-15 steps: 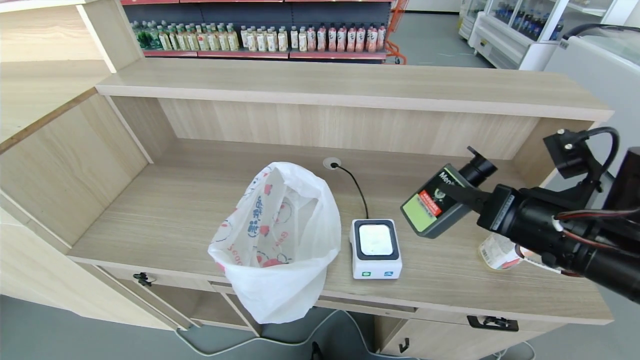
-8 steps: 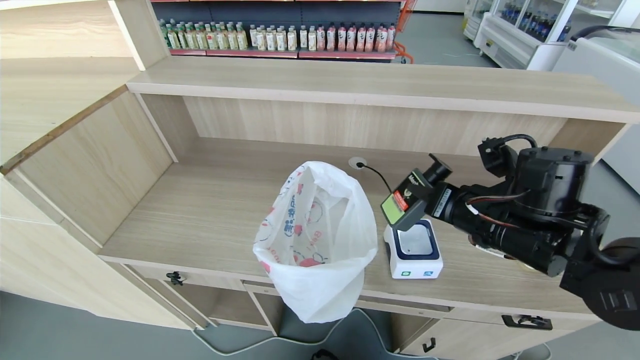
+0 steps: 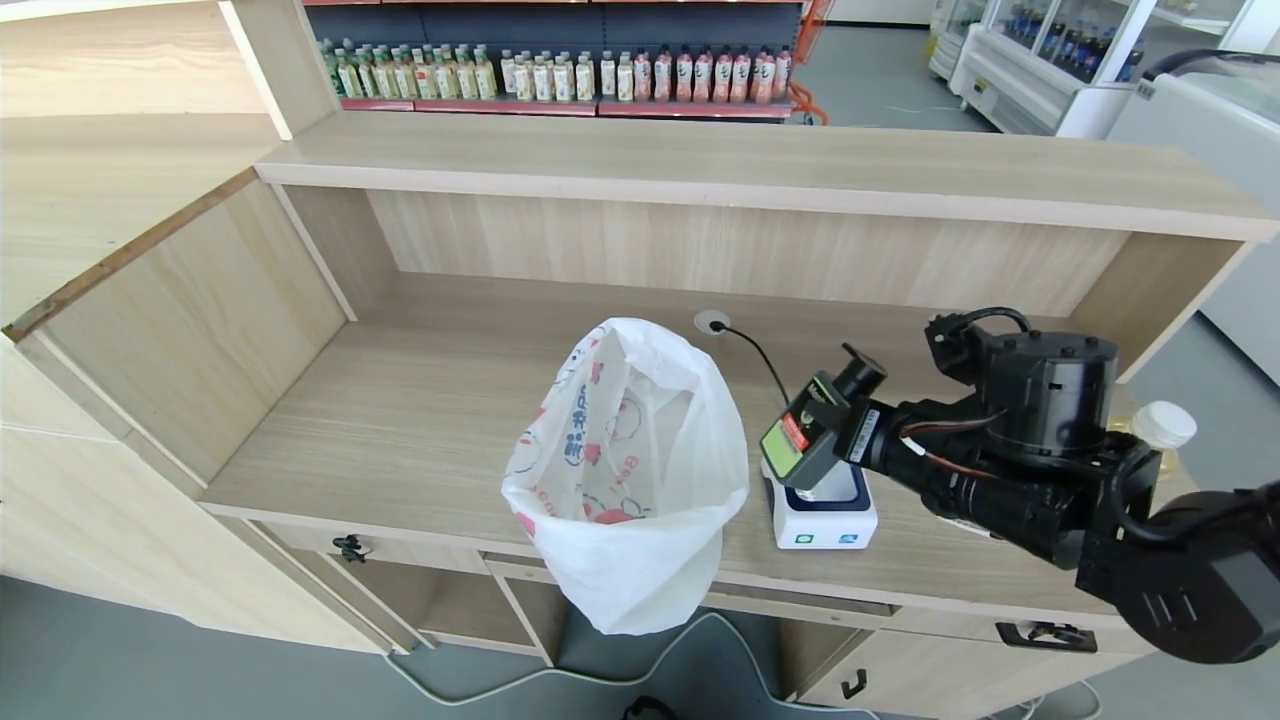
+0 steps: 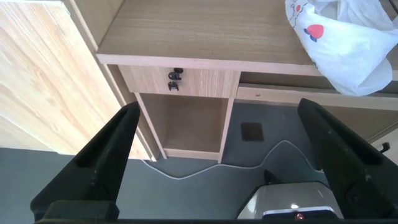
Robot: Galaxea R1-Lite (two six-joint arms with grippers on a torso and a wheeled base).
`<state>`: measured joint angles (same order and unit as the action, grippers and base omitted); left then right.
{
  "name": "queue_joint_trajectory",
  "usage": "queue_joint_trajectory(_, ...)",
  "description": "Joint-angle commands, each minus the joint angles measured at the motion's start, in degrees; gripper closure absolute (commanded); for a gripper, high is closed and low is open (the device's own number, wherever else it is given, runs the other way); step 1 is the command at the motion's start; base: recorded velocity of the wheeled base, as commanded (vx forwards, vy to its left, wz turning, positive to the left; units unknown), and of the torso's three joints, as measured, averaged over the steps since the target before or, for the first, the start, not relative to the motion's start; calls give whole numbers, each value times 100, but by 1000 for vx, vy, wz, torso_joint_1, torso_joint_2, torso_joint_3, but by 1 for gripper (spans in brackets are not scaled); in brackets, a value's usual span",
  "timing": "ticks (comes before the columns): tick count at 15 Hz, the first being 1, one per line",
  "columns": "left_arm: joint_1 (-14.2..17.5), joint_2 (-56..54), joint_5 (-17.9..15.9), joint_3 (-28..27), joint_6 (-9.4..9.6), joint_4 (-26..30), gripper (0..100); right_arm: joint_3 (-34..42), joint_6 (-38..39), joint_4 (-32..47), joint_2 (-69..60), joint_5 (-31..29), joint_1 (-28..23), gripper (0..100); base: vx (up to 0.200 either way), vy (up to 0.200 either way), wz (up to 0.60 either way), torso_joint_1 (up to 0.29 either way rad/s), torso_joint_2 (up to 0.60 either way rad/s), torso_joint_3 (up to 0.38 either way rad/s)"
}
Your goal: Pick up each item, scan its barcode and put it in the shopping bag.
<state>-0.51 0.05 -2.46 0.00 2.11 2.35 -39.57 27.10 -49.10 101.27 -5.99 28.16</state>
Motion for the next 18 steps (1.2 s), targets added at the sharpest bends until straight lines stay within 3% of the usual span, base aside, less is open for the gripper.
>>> queue_joint_trajectory(1,-2,4,0,0,0,2,0,64,-56,-258,218,18,-4,100,0,0,0,0,0,0)
queue_joint_trajectory(6,-2,-5,0,0,-9,2,0,55,-275,-846,596,247,-21,100,0,0,0,0,0,0)
queue_joint_trajectory(18,-2,4,0,0,0,2,0,55,-609,-1066,851,229,-39,100,0,0,0,0,0,0)
